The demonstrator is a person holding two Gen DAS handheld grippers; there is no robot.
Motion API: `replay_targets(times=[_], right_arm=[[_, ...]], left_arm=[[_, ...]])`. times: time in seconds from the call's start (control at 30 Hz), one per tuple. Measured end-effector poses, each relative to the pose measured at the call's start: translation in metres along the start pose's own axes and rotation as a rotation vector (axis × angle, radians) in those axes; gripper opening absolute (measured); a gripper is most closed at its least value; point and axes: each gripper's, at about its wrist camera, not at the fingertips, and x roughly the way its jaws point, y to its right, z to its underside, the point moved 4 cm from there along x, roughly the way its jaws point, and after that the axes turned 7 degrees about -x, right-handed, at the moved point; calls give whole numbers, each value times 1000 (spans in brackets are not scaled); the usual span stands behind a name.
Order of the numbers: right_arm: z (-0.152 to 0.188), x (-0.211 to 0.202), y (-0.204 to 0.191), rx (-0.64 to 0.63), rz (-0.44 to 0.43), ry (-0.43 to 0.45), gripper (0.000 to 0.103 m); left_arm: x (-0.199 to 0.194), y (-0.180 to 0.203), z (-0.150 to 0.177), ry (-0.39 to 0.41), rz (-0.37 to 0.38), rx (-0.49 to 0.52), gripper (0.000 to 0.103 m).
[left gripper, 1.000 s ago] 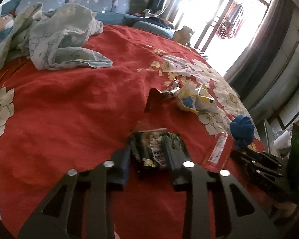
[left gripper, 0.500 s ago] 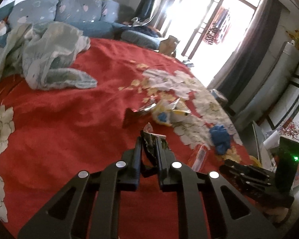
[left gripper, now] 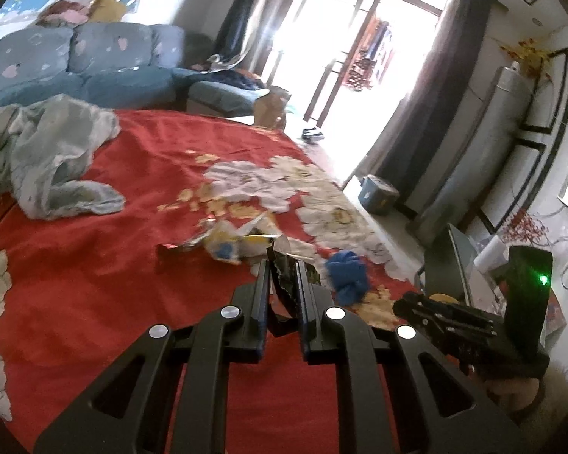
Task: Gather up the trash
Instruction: 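Carry the chocolate bar and green packet over the bin with both tools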
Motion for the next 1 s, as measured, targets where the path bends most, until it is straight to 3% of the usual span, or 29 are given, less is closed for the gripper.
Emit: replay_targets(times=[1.0], right_arm=[[12, -89, 122, 240, 214, 164, 19]], left_arm=[[38, 119, 39, -95, 153, 214, 11]])
